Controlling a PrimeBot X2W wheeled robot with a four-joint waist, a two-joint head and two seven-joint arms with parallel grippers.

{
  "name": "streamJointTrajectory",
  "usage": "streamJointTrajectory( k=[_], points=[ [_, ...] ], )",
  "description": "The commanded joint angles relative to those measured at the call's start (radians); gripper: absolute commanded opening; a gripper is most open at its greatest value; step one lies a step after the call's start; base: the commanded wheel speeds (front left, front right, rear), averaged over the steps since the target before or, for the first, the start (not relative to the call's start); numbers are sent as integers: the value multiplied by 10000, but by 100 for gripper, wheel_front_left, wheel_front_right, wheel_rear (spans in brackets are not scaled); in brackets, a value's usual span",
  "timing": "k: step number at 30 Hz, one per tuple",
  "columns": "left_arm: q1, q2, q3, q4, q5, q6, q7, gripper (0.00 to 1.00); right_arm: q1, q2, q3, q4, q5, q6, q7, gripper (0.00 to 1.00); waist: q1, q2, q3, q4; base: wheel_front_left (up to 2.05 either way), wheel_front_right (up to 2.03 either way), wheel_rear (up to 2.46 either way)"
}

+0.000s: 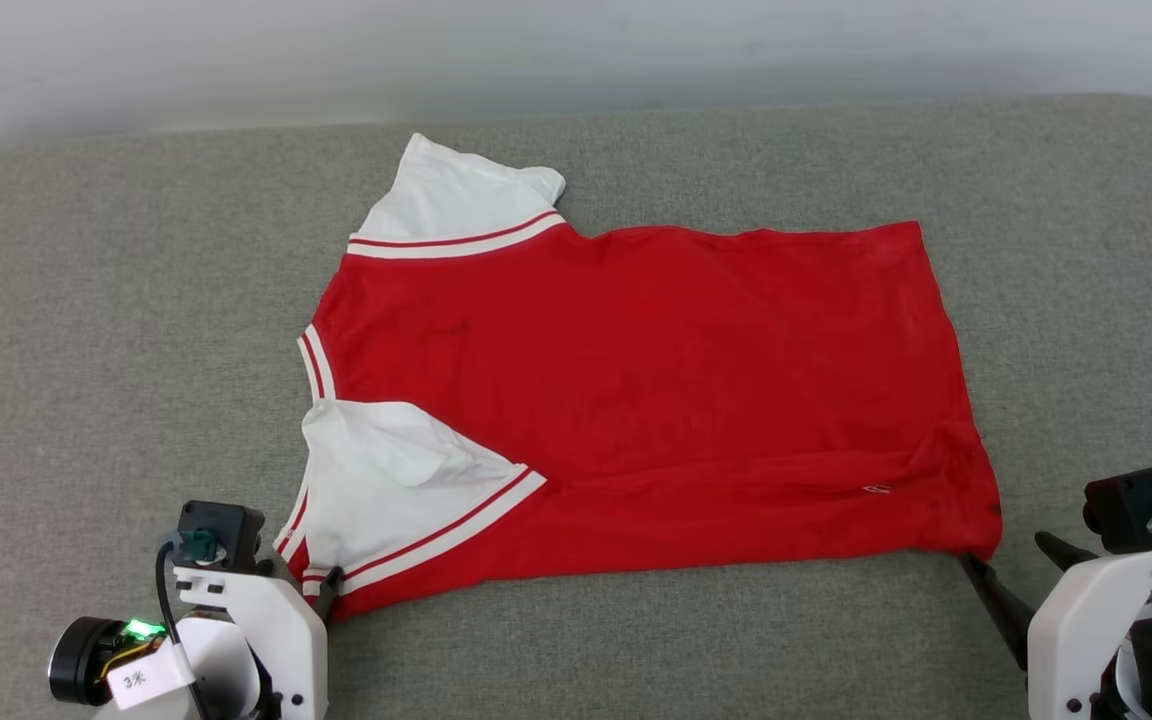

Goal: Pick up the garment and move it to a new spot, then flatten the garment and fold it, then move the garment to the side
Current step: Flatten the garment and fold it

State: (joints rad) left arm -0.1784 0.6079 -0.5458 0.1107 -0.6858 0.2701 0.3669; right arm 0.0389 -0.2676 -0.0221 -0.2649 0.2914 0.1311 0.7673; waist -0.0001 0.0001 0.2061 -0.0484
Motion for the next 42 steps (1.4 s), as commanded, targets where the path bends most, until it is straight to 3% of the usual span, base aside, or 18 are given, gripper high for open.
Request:
streamJointTrajectory(
  k=[1, 4, 5, 6, 7, 12, 20, 28, 40, 41, 42],
  points=[
    [-52, -56, -93, 283, 5, 0, 117, 100, -1, -10, 36, -59, -24, -9, 17, 100, 1, -1, 137, -96, 0, 0, 0],
    [30, -223, -294, 635, -220, -219, 407, 100, -53, -27, 37, -62, 24, -11, 18, 100, 1, -1, 232, -159, 0, 0, 0],
    [94, -256, -387, 744, -316, -319, 558, 60, -74, -51, 35, -47, -7, -9, 20, 100, 1, -1, 247, -175, 0, 0, 0],
    [154, -292, -449, 837, -399, -377, 666, 39, -95, -67, 38, -33, -27, -9, 12, 100, 1, -1, 254, -185, 0, 0, 0],
    [195, -333, -488, 913, -459, -441, 736, 0, -114, -71, 28, -12, -40, -9, 2, 100, 1, -1, 256, -189, 0, 0, 0],
    [183, -397, -408, 921, -588, -657, 379, 0, -74, -159, -135, 146, -205, -11, 58, 100, 1, -1, 88, -74, 0, 0, 0],
    [-338, -407, -8, -9, -267, -546, -656, 0, -431, -181, -454, 841, -775, -11, 164, 100, 1, -1, -186, 233, 0, 0, 0],
    [-686, -211, -75, -1208, 153, -338, -680, 0, -1459, 302, -567, 2543, -1229, -9, 214, 100, 1, -1, 132, 600, 0, 0, 0],
    [-833, -176, -226, -1517, 309, -369, -601, 0, -1830, 534, -109, 4230, -1326, -6, 169, 100, 1, -1, 479, 822, 0, 0, 0],
    [-844, -168, -232, -1507, 317, -371, -600, 0, -1788, 546, -37, 4346, -1267, -4, 225, 93, 1, -1, 484, 828, 0, 0, 0],
    [-856, -160, -242, -1491, 330, -369, -604, 0, -1761, 557, -7, 4442, -1227, -4, 287, 46, 1, -1, 483, 831, 0, 0, 0]
  ],
)
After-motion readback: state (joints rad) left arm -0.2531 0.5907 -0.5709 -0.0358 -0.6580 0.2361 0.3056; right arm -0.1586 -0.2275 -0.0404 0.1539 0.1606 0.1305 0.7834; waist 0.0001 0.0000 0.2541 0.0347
